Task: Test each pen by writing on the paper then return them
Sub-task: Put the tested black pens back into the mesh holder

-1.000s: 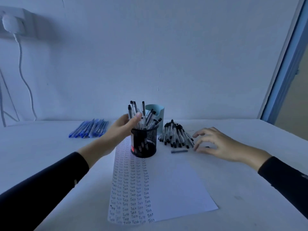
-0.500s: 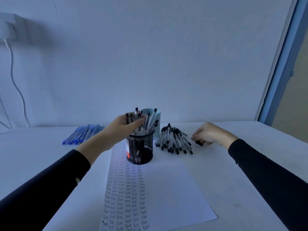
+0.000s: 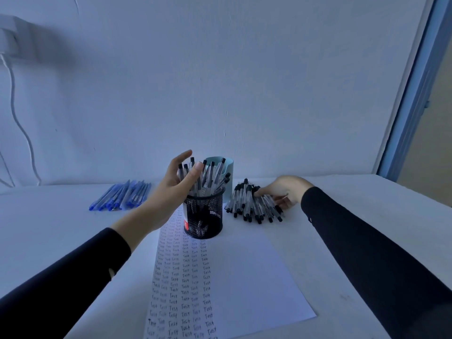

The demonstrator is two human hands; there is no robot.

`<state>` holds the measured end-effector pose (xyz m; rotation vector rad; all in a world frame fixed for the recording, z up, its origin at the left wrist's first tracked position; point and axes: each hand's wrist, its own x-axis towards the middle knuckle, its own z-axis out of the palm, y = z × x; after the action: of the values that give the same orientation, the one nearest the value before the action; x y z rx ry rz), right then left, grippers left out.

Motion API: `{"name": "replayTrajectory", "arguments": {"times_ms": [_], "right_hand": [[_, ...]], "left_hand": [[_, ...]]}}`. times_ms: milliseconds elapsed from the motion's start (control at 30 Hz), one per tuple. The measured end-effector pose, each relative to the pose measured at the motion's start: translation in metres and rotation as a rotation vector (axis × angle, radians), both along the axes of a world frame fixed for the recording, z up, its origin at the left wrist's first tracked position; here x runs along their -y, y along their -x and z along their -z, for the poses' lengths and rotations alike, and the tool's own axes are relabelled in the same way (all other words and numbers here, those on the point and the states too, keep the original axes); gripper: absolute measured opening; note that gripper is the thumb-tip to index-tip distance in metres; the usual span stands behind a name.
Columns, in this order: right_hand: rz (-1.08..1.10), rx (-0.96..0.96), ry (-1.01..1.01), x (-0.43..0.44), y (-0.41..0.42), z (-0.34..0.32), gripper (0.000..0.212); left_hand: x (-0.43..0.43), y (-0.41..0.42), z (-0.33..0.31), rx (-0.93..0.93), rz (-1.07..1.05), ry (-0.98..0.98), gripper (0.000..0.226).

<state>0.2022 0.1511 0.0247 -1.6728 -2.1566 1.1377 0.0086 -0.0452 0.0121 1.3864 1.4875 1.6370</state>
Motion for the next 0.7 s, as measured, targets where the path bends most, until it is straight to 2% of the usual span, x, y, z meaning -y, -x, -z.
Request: {"name": "replayTrajectory", "arguments": {"times_ms": [67,133,233,300,367,433,533,667,700], "right_hand": [[0.006,-0.019,0.047,0.0,0.003,-0.002,0.052],[0.008,-0.015,0.077,0.001,0.006,-0.004,0.052],[0.002,-0.011,0.087,0.004,0.015,-0.006,0.049],[-0.052,0.013,0.052,0.007,0.022,-0.008,0.068],[-0.124,0.168,-0.036,0.014,0.027,-0.014,0.082],[-0.181,0.311,-0.166,0.025,0.029,-0.019,0.078],[-0.248,0.428,-0.268,0.029,0.031,-0.017,0.066],[-0.252,0.504,-0.288,0.033,0.029,-0.012,0.047],[-0.246,0.471,-0.293,0.034,0.026,-0.013,0.039]], "left_hand": [[-0.003,0.003,0.002,0.016,-0.023,0.012,0.076],[-0.006,0.006,0.004,0.018,-0.035,0.025,0.086],[-0.008,0.006,0.006,0.014,-0.051,0.023,0.089],[-0.008,0.006,0.005,0.004,-0.063,0.035,0.087],[-0.007,0.005,0.005,-0.006,-0.07,0.059,0.088],[-0.006,0.005,0.005,-0.014,-0.069,0.074,0.088],[-0.005,0.004,0.005,-0.028,-0.079,0.072,0.087],[-0.006,0.005,0.005,-0.026,-0.069,0.064,0.088],[-0.005,0.005,0.005,-0.021,-0.061,0.056,0.087]]}}
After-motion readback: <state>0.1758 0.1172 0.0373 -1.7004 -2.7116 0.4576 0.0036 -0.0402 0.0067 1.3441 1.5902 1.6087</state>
